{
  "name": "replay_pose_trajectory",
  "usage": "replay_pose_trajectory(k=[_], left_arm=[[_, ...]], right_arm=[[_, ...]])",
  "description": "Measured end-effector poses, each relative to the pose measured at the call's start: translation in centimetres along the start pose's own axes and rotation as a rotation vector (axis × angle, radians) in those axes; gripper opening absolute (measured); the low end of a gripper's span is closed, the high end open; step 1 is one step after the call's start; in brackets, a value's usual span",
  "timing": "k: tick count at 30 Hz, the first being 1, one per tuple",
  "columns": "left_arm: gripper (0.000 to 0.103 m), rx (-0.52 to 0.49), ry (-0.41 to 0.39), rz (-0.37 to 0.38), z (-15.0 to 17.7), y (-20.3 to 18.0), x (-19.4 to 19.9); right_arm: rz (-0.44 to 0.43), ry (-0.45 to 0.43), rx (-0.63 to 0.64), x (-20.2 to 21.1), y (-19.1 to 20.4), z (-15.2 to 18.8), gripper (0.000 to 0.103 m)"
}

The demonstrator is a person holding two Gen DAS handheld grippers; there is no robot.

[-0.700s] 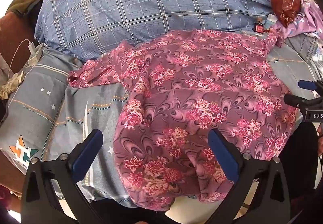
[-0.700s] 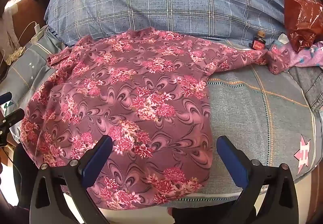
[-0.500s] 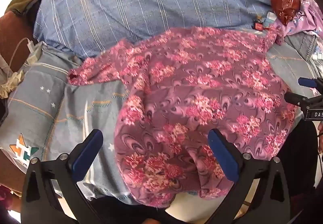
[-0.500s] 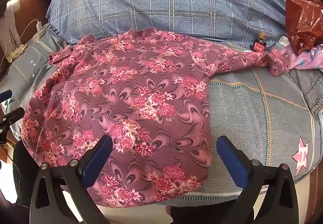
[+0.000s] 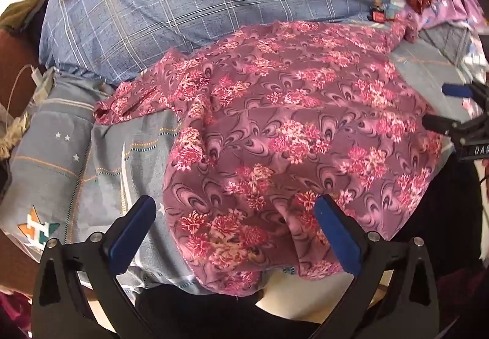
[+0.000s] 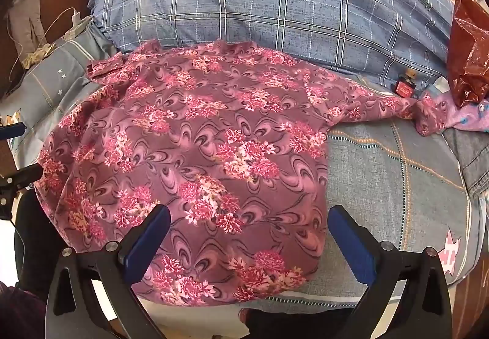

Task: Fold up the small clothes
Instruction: 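Position both open grippers over the pink floral shirt body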

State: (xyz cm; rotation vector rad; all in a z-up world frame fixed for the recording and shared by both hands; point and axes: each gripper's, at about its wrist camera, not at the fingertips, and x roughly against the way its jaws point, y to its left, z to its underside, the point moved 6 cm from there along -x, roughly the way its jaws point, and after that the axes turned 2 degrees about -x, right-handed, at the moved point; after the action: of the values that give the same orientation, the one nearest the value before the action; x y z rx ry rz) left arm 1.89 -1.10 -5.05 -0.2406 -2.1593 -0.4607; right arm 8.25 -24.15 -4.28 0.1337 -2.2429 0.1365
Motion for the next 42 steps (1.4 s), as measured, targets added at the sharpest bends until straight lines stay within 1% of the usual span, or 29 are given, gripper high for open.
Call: replay_pose_trajectory(k=[3,5,8,15,19,28,33,42], left_arm=[[0.103,-0.032,-0.007,-0.009,0.2,-0.6,0.1],[0.103,-0.056,-0.011,-0.019,0.1,-1.0,0.1],[0.103,-0.070,-0.016,-0.022,0.0,-1.4,0.2],[0.103,-0.063,-0.019,-0.009,0.0,-1.5,0.1],[0.103,-0.041,-0.021,0.007,-0.1,-1.1,0.0],[0.103,-0.018,-0.016,0.022,-0.4,-0.8,-0.5],[0.103,-0.014,-0.008,0.025,-0.5,-0.9,-0.8],[0.103,0.017,-0.010,0.040,-1.0,-0.2,-1.2]], right_arm=[[0.002,0.011,0.015,0.0,0.0,0.2,0.103],[0.019,0.012,0.032,0.1,0.0,0.3,0.103],[0.023,0.010,0.032,0.2,0.0,0.3,0.103],[0.019,0.018,0.044,-0.1,0.4,0.3,0.103],[0.016,0.021,0.045,-0.6,0.6,0.3,0.103],[0.016,0.009,-0.004,-0.9,-0.4,0.0,0.103],[0.007,0.018,-0.035,-1.3,-1.1,0.0,0.103],[0.011,0.023,-0.026,-1.5,-0.6,0.3,0.103]])
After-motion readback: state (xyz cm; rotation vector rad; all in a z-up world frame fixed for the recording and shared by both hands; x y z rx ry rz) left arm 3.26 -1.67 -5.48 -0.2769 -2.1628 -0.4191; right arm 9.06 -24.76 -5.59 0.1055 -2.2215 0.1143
